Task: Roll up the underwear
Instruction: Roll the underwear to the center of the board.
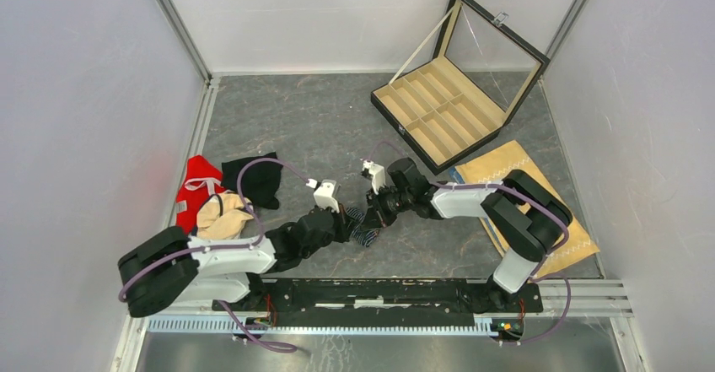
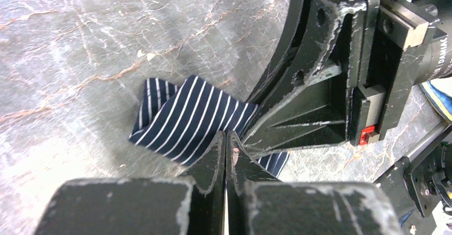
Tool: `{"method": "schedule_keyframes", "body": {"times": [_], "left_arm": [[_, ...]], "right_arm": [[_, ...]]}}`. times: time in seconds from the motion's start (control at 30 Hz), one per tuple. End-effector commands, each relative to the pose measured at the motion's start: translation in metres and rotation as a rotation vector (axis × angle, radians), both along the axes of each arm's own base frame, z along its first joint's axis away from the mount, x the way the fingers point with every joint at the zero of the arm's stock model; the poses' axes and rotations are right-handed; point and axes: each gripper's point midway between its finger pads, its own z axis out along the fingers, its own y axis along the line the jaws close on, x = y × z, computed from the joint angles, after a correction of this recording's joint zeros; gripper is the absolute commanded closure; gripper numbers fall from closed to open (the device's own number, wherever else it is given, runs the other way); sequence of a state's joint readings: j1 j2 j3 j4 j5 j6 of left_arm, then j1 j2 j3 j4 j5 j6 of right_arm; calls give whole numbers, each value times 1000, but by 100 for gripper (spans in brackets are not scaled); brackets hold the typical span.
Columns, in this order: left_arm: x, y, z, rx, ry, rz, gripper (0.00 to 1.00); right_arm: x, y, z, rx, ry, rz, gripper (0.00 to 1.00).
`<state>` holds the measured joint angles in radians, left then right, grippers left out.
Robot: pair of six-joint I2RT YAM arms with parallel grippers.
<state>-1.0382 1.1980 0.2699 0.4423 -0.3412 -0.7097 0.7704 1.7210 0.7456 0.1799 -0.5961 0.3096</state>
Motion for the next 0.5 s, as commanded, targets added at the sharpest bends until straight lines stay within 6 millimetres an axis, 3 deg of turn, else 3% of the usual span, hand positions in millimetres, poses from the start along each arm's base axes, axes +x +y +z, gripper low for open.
{"method": "schedule_keyframes", "body": {"times": [0.0, 0.1, 0.17, 0.27, 0.4, 0.47], "left_arm": [[4, 9, 27, -6, -5, 56, 97], [13, 24, 56, 6, -45, 142, 84], [15, 37, 64, 34, -53, 189, 75], [14, 54, 61, 94, -33, 228, 65], [10, 61, 49, 125, -4, 239, 59], [8, 62, 41, 130, 11, 235, 57]], "right_arm": [[0, -27, -22, -115, -60, -58, 100], [16, -32, 0, -117, -165, -100, 100], [35, -38, 23, -135, -258, -158, 100], [70, -50, 68, -148, -410, -274, 100], [107, -82, 116, -164, -526, -443, 100], [132, -109, 139, -214, -593, -555, 100]]}}
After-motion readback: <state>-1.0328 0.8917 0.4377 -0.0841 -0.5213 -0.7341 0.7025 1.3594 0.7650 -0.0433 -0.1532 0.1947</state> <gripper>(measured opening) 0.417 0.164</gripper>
